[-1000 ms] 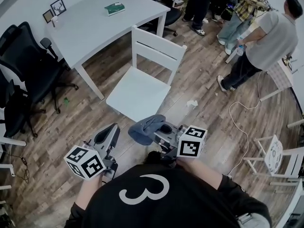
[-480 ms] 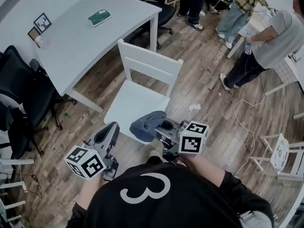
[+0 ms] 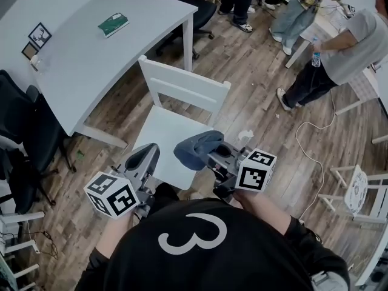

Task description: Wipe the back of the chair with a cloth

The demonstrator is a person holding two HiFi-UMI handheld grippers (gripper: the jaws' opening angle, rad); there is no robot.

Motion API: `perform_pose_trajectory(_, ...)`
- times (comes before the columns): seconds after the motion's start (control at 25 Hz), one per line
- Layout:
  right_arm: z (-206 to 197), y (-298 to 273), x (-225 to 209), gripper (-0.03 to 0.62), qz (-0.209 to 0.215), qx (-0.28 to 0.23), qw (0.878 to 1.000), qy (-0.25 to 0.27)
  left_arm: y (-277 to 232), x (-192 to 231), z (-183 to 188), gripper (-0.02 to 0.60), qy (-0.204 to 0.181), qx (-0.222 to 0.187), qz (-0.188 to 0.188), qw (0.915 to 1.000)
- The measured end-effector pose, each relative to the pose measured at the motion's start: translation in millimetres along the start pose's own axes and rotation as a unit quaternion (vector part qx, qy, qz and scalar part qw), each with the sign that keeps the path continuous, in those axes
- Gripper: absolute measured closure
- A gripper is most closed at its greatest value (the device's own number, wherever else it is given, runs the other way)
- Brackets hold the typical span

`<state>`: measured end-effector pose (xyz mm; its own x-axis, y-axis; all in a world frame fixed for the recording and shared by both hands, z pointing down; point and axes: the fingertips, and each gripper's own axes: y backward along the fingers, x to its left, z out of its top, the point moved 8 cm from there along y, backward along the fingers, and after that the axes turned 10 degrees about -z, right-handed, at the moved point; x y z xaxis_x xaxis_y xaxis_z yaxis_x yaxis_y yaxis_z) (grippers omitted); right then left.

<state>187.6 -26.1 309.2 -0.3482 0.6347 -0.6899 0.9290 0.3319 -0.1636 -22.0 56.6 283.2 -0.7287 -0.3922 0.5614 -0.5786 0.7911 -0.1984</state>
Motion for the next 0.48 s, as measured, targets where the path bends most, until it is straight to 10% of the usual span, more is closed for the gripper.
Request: perform_pose_trajectory(0.48,22.5,-68.6,-19.2,0.543,-0.112,-0.051,0.992,-0.003,-31.1,104.0,46.8,0.568,0.022,0.054,-0.077,0.9953)
